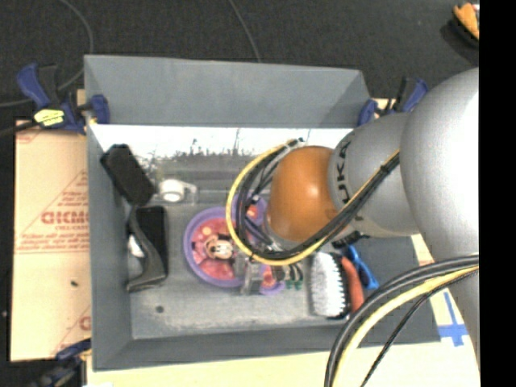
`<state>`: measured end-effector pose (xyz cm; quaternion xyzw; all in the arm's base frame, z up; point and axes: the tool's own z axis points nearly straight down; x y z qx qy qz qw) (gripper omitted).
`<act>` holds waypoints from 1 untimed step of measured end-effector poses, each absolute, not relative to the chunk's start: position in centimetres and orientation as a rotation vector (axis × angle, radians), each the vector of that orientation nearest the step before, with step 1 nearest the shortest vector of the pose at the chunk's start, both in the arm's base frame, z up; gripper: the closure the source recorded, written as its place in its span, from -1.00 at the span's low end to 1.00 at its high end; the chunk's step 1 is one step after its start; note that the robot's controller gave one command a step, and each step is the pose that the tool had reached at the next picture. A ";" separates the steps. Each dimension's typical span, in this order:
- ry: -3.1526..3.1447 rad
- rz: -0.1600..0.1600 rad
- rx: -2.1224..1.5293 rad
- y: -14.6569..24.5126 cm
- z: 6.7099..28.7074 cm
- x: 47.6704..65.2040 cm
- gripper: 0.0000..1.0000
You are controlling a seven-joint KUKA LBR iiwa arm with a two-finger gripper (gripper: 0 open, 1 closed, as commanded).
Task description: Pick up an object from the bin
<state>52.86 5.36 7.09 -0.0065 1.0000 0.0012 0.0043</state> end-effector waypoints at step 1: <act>3.133 0.004 -0.020 5.4 7.1 52.9 1.00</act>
Offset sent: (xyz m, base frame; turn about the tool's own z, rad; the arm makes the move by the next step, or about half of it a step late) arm 0.0000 0.0000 0.0037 0.0000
